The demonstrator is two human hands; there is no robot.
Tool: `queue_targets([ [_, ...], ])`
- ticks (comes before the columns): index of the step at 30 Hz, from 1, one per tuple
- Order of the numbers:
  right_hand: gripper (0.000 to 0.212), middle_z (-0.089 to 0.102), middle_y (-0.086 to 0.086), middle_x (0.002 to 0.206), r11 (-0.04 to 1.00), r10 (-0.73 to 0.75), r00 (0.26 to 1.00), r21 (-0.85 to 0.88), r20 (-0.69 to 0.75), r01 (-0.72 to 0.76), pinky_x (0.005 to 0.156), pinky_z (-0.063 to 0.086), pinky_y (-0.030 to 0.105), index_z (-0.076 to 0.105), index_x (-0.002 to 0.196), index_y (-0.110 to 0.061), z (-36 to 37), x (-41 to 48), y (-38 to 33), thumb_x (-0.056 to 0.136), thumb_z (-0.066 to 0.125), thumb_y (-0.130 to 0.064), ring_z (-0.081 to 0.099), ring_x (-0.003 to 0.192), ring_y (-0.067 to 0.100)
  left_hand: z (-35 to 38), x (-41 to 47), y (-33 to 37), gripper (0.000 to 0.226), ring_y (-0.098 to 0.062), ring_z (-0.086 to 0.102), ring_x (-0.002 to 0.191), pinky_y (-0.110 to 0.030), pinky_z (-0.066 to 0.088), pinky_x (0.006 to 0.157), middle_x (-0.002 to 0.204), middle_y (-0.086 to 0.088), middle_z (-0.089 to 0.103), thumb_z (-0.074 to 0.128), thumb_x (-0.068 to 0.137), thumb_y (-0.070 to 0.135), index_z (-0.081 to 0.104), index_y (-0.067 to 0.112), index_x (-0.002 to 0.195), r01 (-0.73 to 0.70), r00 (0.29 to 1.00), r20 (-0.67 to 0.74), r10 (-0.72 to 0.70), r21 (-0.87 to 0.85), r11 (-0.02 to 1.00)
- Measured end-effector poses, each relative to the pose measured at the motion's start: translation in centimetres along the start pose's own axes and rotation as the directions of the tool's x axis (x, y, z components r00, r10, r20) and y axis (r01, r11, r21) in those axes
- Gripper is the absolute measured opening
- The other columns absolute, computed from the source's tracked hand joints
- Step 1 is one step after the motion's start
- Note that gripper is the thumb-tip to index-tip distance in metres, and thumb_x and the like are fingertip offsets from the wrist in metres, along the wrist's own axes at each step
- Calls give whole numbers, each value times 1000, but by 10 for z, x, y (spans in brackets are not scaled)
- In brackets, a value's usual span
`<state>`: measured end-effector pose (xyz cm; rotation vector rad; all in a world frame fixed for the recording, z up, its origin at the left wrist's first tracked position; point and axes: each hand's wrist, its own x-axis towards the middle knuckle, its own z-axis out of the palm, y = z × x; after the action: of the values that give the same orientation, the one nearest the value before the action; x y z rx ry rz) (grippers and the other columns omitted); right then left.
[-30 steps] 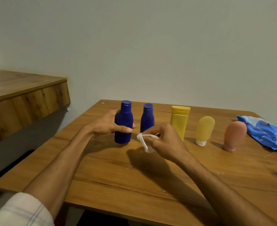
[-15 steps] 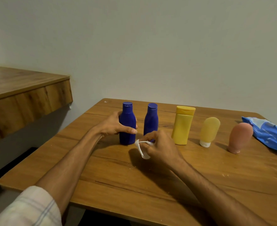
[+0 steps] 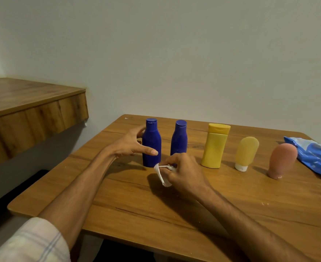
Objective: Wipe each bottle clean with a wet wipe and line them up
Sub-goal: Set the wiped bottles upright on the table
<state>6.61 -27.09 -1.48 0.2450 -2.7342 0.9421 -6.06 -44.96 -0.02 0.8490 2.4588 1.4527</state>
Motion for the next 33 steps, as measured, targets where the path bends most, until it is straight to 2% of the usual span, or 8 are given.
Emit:
queue_targets([
  [6,21,66,-5,111,1000,-19,1000,-2,4,19,72,48,15,68,111,-18,-2,-5,-2,90,65,-24,54,85,0,-19,-23,11,104,-15,57,84,-31,54,59,107,-1,51,88,27,60,37,33,114,-44,975,-218,32,-48,998],
  [8,21,66,-4,111,1000,-3,1000,6,-9,3,79,52,21,69,110,-18,-4,-5,-1,89,66,-24,57,92,2,-22,-28,20,85,-11,46,66,-19,41,42,93,-2,46,88,37,55,36,29,100,-176,932,-339,128,-116,978],
  [11,21,67,-3,108,1000,14,1000,10,-21,-14,82,54,24,69,109,-17,-9,-7,1,89,66,-24,58,91,3,-15,-37,44,60,-8,41,61,-15,38,44,79,1,42,81,54,44,39,21,89,-329,879,-401,259,-115,937],
  [17,19,69,-6,105,999,31,996,-26,-80,-33,64,46,11,71,107,-17,-32,-18,18,89,67,-21,56,81,0,44,-35,89,34,-15,52,66,-18,47,61,72,-2,53,79,69,31,50,14,77,-442,888,-190,418,-105,891],
  [22,13,73,-4,85,993,97,974,-46,-207,-109,62,55,33,76,94,-19,-73,-43,50,85,68,-22,64,72,7,115,-8,105,18,-9,53,70,-27,45,63,80,3,58,72,76,19,57,14,85,-451,892,-6,453,-108,886],
  [25,10,68,-5,74,977,165,950,-88,-264,-194,54,51,29,75,90,-16,-104,-62,69,86,68,-22,62,64,7,162,10,119,17,-6,49,65,-20,41,59,83,2,59,69,78,8,59,16,89,-452,888,66,454,-44,891],
  [27,6,60,-12,69,954,231,927,-117,-294,-275,48,40,12,73,86,-14,-130,-78,82,86,69,-19,56,62,0,196,21,130,21,-9,48,61,-23,41,57,85,0,62,70,78,3,59,14,93,-441,893,94,441,-19,897],
  [33,15,69,-6,77,813,432,774,-171,-463,-556,55,47,24,76,85,-22,-199,-134,126,83,64,-14,61,70,6,289,42,164,27,-2,54,67,-26,48,60,90,6,61,68,79,9,56,27,97,-397,898,189,397,-40,917],
])
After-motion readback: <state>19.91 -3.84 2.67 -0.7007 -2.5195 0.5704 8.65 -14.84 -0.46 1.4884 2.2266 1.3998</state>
